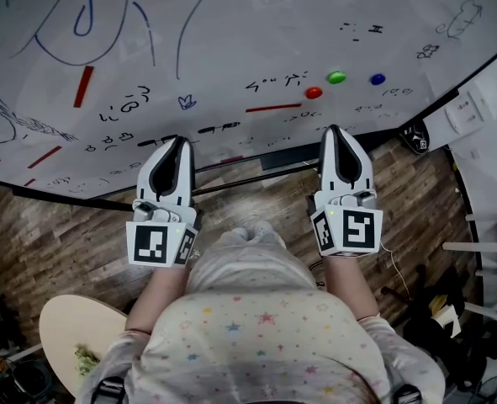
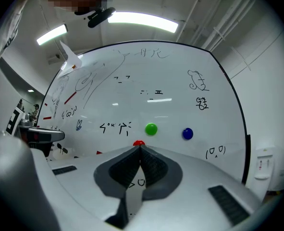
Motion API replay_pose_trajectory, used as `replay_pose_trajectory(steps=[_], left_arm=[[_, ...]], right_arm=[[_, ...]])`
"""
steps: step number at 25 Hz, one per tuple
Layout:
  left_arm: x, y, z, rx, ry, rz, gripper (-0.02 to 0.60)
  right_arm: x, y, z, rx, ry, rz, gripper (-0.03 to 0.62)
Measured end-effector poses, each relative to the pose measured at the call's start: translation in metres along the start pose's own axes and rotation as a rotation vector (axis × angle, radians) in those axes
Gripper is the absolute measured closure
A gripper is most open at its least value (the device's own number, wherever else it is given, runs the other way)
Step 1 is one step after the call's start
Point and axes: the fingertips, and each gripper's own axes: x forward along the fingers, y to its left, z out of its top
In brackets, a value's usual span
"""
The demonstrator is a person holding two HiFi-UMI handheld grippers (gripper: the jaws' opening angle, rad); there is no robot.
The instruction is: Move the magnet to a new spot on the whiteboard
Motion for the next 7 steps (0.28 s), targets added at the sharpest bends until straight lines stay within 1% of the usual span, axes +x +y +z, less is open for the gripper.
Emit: replay_pose_trajectory(steps=[7], left_arm=[[0.0028, -0.0036, -0.0018, 0.002, 0.005, 0.002, 0.552]], right_arm=[[-0.0003, -0.0063, -0.0007, 0.013, -0.002, -0.004, 0.594]])
